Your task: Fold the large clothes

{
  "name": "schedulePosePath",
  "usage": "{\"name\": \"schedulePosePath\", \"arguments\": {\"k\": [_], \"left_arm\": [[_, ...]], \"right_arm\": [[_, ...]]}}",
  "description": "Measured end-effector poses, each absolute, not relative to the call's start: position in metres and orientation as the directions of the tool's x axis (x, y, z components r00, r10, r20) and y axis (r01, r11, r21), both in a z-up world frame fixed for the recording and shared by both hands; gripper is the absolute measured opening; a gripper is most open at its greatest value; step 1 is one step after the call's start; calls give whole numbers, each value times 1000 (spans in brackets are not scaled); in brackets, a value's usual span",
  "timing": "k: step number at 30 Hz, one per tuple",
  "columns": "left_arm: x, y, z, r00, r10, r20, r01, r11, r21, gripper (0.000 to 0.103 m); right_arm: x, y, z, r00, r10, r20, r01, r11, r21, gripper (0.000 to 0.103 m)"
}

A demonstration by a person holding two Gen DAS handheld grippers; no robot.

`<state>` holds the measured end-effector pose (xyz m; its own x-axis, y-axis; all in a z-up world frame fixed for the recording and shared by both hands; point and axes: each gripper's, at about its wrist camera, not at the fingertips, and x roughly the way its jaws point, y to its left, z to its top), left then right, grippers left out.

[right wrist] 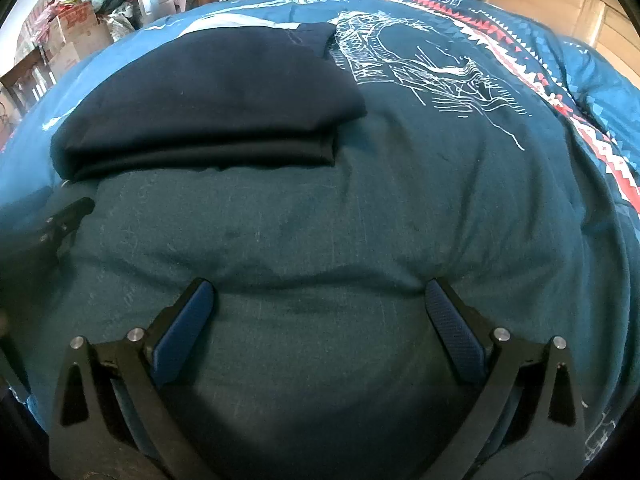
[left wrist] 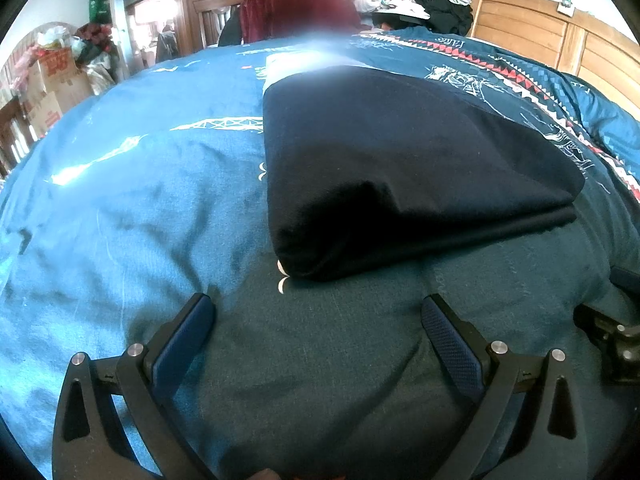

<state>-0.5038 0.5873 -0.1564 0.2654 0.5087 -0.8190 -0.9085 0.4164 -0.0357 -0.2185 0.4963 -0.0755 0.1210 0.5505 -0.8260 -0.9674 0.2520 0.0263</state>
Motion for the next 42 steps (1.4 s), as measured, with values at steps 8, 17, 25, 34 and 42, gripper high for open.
{"name": "schedulePosePath", "arguments": {"k": [8,17,25,34,42], "left_arm": [[-505,588,-158,260,510,-820,-909,416,-30,103],[-505,588,-157,259,509,-821,-909,416,-28,103],[-505,594,-154,252,483,-839,-909,415,-35,103],[-502,604,-140,218,364,-906,-922,382,-68,103],[-509,581,-16,211,543,-813,-932,362,0,103]], "right_arm": [[-219,498,-75,125,562,-817,-970,242,18,103],[-218,500,-76,121,560,-820,-970,242,22,103],[-219,502,-77,137,560,-817,-968,252,11,103],[-218,520,-65,66,448,-892,-960,272,66,103],[-234,492,62,134,610,-781,-961,271,47,103]]}}
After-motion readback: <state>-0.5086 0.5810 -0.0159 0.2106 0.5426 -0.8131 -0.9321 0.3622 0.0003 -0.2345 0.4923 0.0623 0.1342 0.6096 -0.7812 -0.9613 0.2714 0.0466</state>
